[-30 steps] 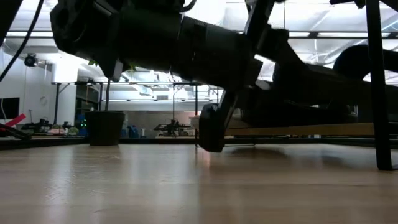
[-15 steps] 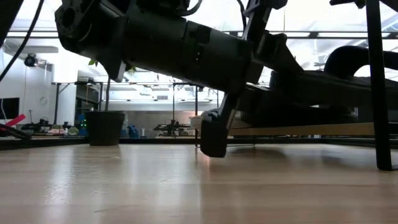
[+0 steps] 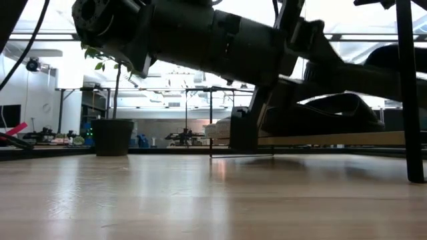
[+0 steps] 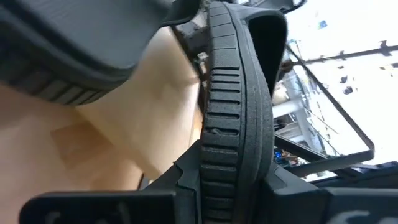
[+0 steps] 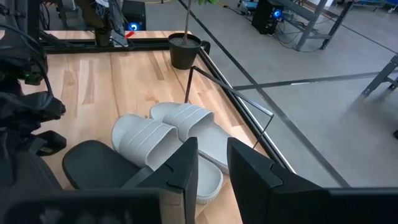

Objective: Pick and place slides into the shelf
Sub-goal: Put the black slide on the shelf

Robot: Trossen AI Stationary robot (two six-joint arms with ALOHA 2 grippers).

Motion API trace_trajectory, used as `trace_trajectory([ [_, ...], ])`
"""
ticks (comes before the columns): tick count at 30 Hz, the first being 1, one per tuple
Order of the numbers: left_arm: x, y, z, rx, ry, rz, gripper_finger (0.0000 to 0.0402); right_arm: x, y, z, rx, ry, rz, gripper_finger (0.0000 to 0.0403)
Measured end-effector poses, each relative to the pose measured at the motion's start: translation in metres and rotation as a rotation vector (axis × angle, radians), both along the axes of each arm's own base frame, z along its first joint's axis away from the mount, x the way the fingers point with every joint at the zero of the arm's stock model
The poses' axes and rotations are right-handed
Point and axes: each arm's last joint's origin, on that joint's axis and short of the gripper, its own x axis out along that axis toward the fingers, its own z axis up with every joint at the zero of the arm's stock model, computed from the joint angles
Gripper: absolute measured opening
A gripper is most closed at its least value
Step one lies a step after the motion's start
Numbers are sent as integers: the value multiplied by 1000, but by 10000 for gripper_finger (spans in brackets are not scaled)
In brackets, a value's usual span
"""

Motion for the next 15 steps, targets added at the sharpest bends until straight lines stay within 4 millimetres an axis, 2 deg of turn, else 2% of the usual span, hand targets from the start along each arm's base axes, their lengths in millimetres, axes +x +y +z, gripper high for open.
trace_trajectory([
  [5,-1,0,-8,-57,64,-1,49,0,0,0,-1,0,0,73],
  [11,-1,1,-10,-63,74,-1,51,0,0,0,0,0,0,69],
  [15,-1,0,-10,-63,79,-19,109,0,0,0,0,0,0,74],
])
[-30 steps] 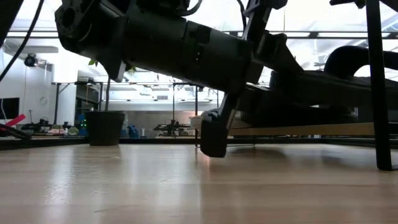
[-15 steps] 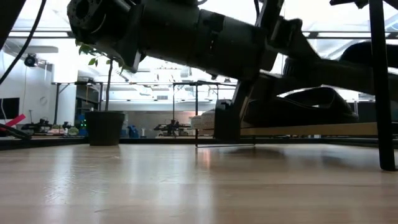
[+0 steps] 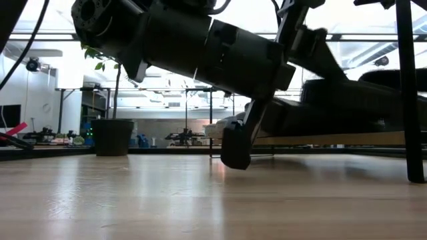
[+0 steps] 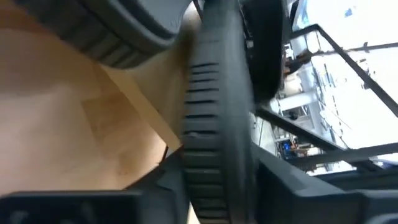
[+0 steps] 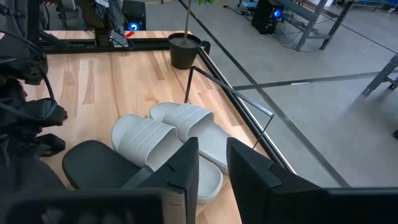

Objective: Pick and place slides into the shelf
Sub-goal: Put the black slide on the shelf, then return to Home Position

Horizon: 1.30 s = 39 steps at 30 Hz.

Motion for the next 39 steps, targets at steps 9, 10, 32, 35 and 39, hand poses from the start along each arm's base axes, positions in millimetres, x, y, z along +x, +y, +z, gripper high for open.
trace_trajectory([
  [9,2,6,-3,-17,22,-119,256,0,0,0,0,0,0,75],
  [10,3,7,-3,-10,25,-144,268,0,0,0,0,0,0,74],
  [32,-7,23,-7,-184,104,-769,327,-1,0,-2,0,18,-2,73],
  [35,-16,24,-1,-191,116,-822,327,-1,0,-2,0,18,-2,69],
  [39,-25,18,33,-13,-21,-961,327,-1,0,-2,0,18,-3,69],
])
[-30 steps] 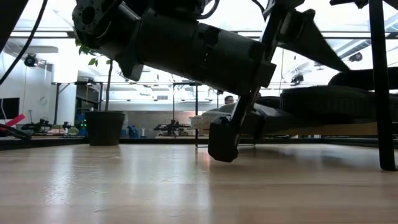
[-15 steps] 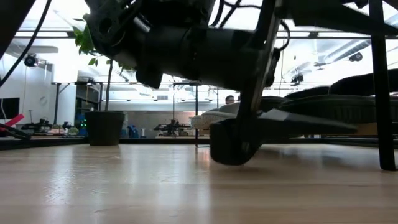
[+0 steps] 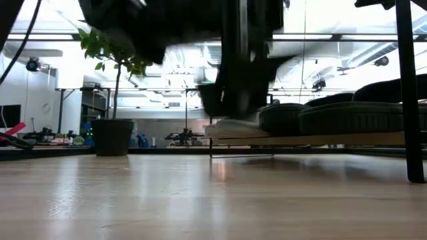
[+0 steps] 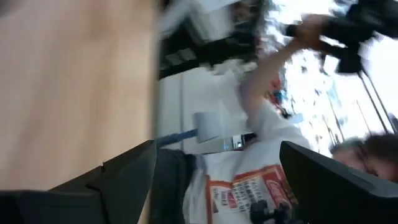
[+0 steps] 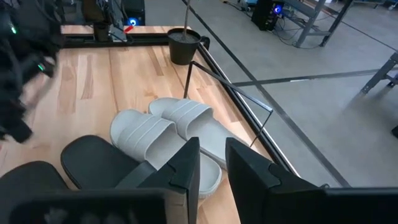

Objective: Pick and place slides into the shelf
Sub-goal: Return to Home Position

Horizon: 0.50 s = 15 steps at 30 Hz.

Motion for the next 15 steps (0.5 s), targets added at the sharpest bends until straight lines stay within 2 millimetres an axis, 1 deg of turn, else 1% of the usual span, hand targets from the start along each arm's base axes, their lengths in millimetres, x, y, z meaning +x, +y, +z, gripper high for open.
trace_trajectory([
  [2,-5,-6,15,39,-85,-5,327,0,0,0,0,0,0,71],
  [4,-7,-8,23,112,-160,9,327,0,0,0,1,-1,0,74],
  [6,-10,-6,36,237,-286,43,327,0,0,0,13,-6,-6,76],
  [8,-14,-3,58,375,-450,109,324,0,0,0,44,-20,-20,77],
  [10,-24,-2,82,507,-594,174,321,0,0,0,61,-27,-28,76],
  [12,-32,-4,97,650,-712,203,318,0,0,0,83,-34,-31,74],
  [15,-46,-9,113,842,-852,206,317,1,0,0,93,-36,-36,69],
])
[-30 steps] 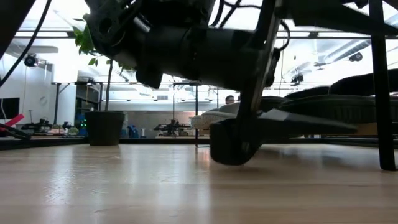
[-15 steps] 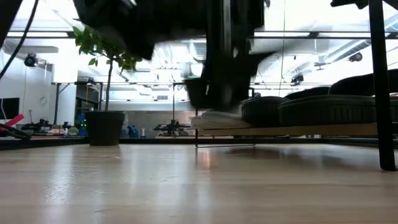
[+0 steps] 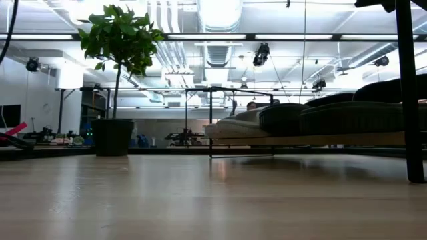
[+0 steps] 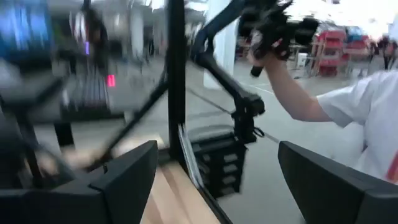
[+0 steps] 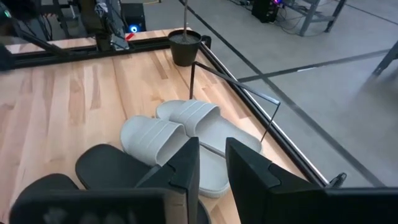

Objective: Pick and place slides into the shelf
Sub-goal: Return to Home Position

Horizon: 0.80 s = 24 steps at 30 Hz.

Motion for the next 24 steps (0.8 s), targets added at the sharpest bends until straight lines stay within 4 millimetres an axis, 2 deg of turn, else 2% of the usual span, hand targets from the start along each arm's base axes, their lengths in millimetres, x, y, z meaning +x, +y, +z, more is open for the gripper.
trace_trajectory([
  [4,-10,0,22,82,-122,7,317,2,1,0,-2,5,0,70],
  [10,-11,4,39,94,-210,65,317,3,1,-3,-3,11,0,75],
  [14,-10,7,44,125,-247,96,317,5,2,-6,12,14,-11,72],
  [17,-13,12,46,172,-238,224,308,7,2,-10,24,23,-19,68],
  [20,-25,20,59,279,-224,380,268,9,3,-16,41,32,-32,69],
  [24,-49,31,76,354,-119,448,174,18,6,-27,62,31,-48,69],
])
